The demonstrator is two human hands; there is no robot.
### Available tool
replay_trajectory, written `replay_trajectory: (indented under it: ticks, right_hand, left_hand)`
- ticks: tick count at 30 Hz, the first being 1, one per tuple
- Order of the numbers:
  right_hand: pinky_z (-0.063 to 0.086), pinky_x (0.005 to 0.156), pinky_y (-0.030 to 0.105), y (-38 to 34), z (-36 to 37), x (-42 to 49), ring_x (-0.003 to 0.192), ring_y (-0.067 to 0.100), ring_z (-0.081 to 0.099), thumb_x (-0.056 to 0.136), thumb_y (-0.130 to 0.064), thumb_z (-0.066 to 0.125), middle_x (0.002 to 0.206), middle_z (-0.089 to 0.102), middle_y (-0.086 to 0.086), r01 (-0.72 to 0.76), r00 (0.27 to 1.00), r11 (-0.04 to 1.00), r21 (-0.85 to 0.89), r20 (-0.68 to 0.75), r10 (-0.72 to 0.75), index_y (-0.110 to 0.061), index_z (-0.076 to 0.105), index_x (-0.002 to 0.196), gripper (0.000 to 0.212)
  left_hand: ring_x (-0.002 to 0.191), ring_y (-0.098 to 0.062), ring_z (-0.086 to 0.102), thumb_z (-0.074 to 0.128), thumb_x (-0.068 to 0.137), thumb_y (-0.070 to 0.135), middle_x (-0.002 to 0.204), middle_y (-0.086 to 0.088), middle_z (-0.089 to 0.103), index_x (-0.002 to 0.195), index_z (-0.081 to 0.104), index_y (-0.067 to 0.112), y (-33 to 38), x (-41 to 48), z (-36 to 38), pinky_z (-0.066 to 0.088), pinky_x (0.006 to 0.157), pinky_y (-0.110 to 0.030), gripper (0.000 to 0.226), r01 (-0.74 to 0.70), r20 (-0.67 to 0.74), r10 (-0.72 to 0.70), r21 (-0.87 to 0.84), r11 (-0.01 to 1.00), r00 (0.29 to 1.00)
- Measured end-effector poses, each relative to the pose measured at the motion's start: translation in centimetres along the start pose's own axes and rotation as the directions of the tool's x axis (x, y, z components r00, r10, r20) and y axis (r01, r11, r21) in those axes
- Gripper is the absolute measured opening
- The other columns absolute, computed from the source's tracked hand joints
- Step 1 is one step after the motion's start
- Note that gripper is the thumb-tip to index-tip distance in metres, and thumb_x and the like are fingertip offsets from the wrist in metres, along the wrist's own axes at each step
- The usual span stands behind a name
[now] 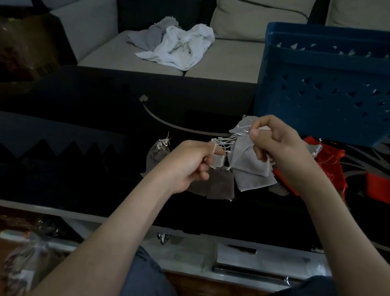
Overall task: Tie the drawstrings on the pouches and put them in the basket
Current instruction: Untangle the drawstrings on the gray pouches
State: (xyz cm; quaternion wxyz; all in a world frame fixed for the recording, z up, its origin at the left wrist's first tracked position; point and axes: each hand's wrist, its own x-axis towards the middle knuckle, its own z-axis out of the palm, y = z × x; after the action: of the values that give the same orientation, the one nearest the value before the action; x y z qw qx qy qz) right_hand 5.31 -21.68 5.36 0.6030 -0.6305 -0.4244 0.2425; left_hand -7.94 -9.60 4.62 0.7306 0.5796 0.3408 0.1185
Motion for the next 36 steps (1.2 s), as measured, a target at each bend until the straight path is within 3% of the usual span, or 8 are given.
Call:
replay_trajectory:
  ticks: [5,8,14,17,19,22,28,36]
  right_hand:
    - [0.044,0.066,0.019,0.1,1.9,0.1,0.059,0.013,0.046,0.092,-0.002,0.053,0.059,0.042,0.007,0.032,0.989,0.999,-0.033,0.147,-0.027,-0.003,0.05,0.092,0.003]
    - [0.043,0.065,0.026,0.4,2.3,0.4,0.061,0.021,0.046,0.091,-0.004,0.056,0.058,0.046,0.007,0.028,0.994,0.997,-0.073,0.109,-0.02,-0.001,0.051,0.092,0.006]
    - [0.046,0.076,0.022,0.8,1.9,0.8,0.064,0.005,0.056,0.089,-0.012,0.062,0.061,0.059,-0.005,0.026,1.0,0.983,-0.184,0.001,-0.026,-0.009,0.056,0.086,0.007]
    - [0.047,0.079,0.026,0.7,1.9,0.8,0.07,0.012,0.058,0.089,-0.013,0.062,0.068,0.063,0.006,0.009,1.0,0.982,-0.186,-0.014,-0.012,-0.005,0.057,0.09,0.009]
    - [0.046,0.076,0.029,0.8,1.9,0.8,0.072,0.019,0.056,0.089,-0.014,0.061,0.077,0.064,0.023,-0.001,0.999,0.983,-0.183,-0.043,-0.007,-0.006,0.057,0.089,0.01]
    - [0.043,0.067,0.027,1.0,1.8,0.9,0.074,0.022,0.054,0.09,-0.02,0.061,0.087,0.063,0.03,-0.03,0.997,0.985,-0.171,-0.072,0.018,-0.013,0.057,0.092,0.007]
    - [0.047,0.069,0.018,1.5,2.4,0.6,0.067,0.002,0.057,0.087,-0.013,0.065,0.071,0.063,-0.003,-0.022,0.999,0.966,-0.257,0.038,0.033,-0.011,0.06,0.102,0.016]
    - [0.047,0.071,0.014,2.3,2.9,0.7,0.081,0.003,0.06,0.089,-0.008,0.063,0.085,0.065,-0.003,0.242,0.944,0.797,-0.553,-0.056,-0.326,-0.008,0.061,0.098,0.01]
  left_hand:
    - [0.045,-0.005,0.036,0.053,0.095,0.01,0.06,0.0,0.036,0.102,0.065,-0.001,-0.2,0.0,1.4,0.046,0.047,-0.016,0.018,0.014,0.089,-0.024,0.11,0.994,0.996]
    - [0.054,-0.01,0.037,0.045,0.096,0.006,0.064,-0.003,0.037,0.088,0.056,0.003,-0.1,-0.1,1.9,0.048,0.051,-0.017,0.014,0.021,0.161,-0.039,0.114,0.993,0.986]
    - [0.057,-0.005,0.045,0.05,0.096,0.016,0.067,0.002,0.045,0.089,0.062,0.007,-0.4,-0.3,1.6,0.047,0.064,-0.019,0.016,-0.083,0.269,0.031,0.184,0.979,0.963]
    - [0.053,0.004,0.051,0.05,0.098,0.024,0.067,0.009,0.051,0.089,0.067,0.015,-0.9,-0.2,1.6,0.047,0.066,-0.018,0.022,-0.214,0.267,0.13,0.314,0.925,0.955]
    - [0.051,-0.001,0.048,0.048,0.099,0.028,0.063,0.004,0.047,0.07,0.069,0.024,-0.9,0.1,1.6,0.045,0.064,-0.02,0.036,-0.208,0.21,0.145,0.317,0.925,0.967]
    - [0.052,-0.008,0.045,0.048,0.099,0.029,0.06,0.001,0.046,0.049,0.065,0.024,-0.7,0.4,1.2,0.042,0.06,-0.022,0.053,-0.169,0.138,0.136,0.26,0.951,0.981]
    - [0.044,-0.005,0.046,0.047,0.099,0.026,0.055,0.005,0.052,0.075,0.065,0.016,-0.3,0.6,0.9,0.041,0.059,-0.024,0.032,-0.12,-0.004,0.121,0.095,0.988,0.993]
    - [0.048,-0.006,0.044,0.045,0.1,0.018,0.05,0.003,0.052,0.092,0.067,0.01,0.1,0.4,0.8,0.041,0.059,-0.02,0.025,-0.01,0.044,0.02,-0.221,0.975,0.999]
